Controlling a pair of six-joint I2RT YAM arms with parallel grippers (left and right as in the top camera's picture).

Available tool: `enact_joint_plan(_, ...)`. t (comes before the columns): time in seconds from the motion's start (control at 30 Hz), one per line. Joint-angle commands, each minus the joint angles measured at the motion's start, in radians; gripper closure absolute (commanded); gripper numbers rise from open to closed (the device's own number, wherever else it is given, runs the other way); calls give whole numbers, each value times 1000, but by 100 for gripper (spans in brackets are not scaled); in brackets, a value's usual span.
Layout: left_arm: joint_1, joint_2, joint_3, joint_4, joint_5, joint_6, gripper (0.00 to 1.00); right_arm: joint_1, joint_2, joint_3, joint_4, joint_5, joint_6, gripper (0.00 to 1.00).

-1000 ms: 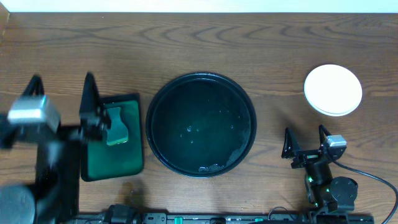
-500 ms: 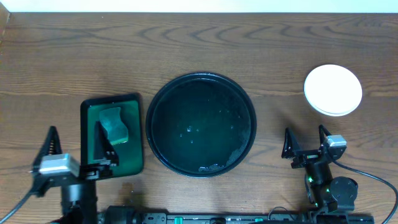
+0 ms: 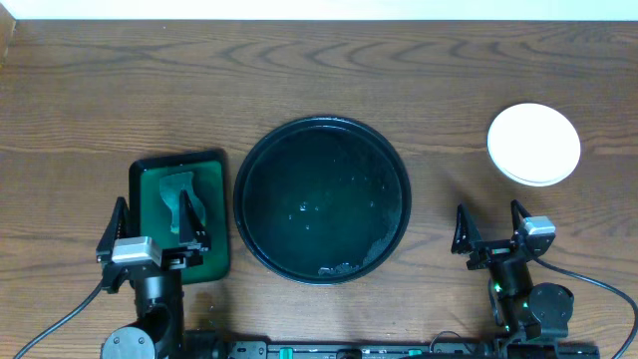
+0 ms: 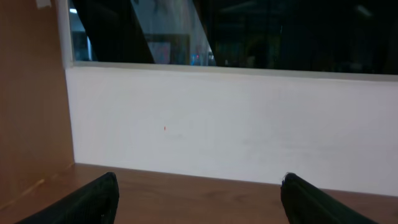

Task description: Clean dirty plates on tray and stack at the side

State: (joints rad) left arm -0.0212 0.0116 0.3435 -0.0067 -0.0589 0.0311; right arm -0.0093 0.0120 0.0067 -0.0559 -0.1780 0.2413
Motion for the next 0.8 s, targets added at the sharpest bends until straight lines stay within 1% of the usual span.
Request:
enact_joint_plan(0.0, 5, -10, -43, 60, 6, -3, 16, -10, -5, -2, -4, 6, -11, 1)
enact_joint_plan(0.3, 5, -10, -195, 270, 25, -3, 16, -10, -5, -2, -4, 5, -11, 1)
enact_joint_plan(0.4, 5, -10, -241, 332, 25, -26, 16, -10, -5, -2, -4, 5, -11, 1)
enact_joint_plan(0.77, 5, -10, -322, 459, 24, -32, 16, -10, -5, -2, -4, 6, -11, 1)
